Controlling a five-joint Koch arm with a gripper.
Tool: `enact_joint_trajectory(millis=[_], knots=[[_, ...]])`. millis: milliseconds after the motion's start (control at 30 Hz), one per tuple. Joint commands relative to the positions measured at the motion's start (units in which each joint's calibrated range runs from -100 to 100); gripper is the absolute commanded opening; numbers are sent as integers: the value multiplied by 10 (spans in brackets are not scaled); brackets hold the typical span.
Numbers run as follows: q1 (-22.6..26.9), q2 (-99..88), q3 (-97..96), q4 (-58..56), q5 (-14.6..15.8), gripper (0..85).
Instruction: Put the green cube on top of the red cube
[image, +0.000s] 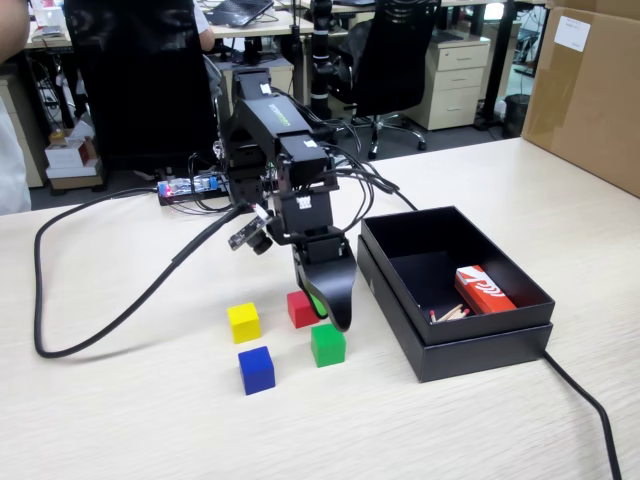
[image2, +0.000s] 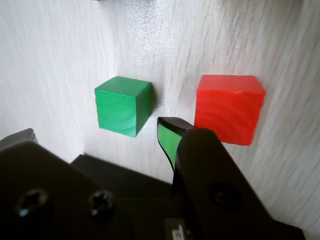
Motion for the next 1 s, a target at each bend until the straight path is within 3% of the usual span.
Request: enact_joint_trajectory(millis=[0,533,967], knots=[[1,1,57,15,1,472],[-9,84,103,15,1,471],[-5,91,85,12,-4,328]])
